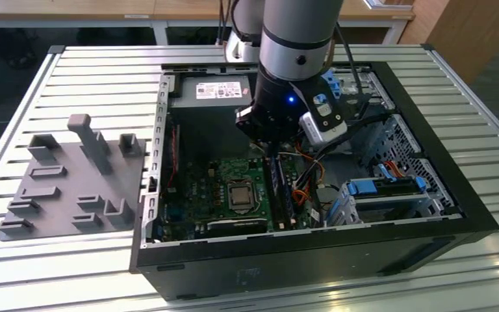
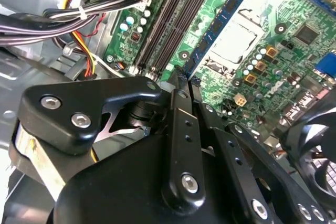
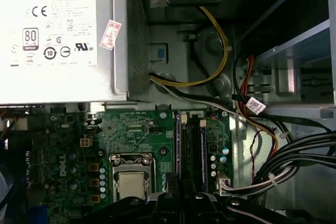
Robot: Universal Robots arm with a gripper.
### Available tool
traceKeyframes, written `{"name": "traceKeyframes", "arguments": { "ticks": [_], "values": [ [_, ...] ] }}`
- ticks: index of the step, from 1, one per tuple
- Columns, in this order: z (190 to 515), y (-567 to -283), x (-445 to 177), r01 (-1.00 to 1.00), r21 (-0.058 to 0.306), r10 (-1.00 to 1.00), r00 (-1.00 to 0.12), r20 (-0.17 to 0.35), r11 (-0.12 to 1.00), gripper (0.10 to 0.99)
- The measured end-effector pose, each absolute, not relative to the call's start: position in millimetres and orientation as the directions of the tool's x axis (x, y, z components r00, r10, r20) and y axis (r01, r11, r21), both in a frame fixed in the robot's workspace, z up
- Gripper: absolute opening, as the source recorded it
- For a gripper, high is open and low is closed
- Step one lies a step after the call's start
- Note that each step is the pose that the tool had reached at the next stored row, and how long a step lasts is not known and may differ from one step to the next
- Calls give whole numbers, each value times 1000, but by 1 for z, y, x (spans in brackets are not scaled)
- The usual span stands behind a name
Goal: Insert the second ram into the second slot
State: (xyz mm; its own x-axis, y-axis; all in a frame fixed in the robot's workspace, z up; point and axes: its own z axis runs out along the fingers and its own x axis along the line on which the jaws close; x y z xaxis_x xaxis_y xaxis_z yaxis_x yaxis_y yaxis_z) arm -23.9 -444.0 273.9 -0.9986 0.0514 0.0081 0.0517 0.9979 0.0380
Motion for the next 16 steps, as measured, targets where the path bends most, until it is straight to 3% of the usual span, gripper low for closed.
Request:
{"name": "traceKeyframes", "arguments": {
  "ticks": [16],
  "values": [
    [250, -447, -19, 69, 38, 69, -998, 9, 997, 137]
  ]
}}
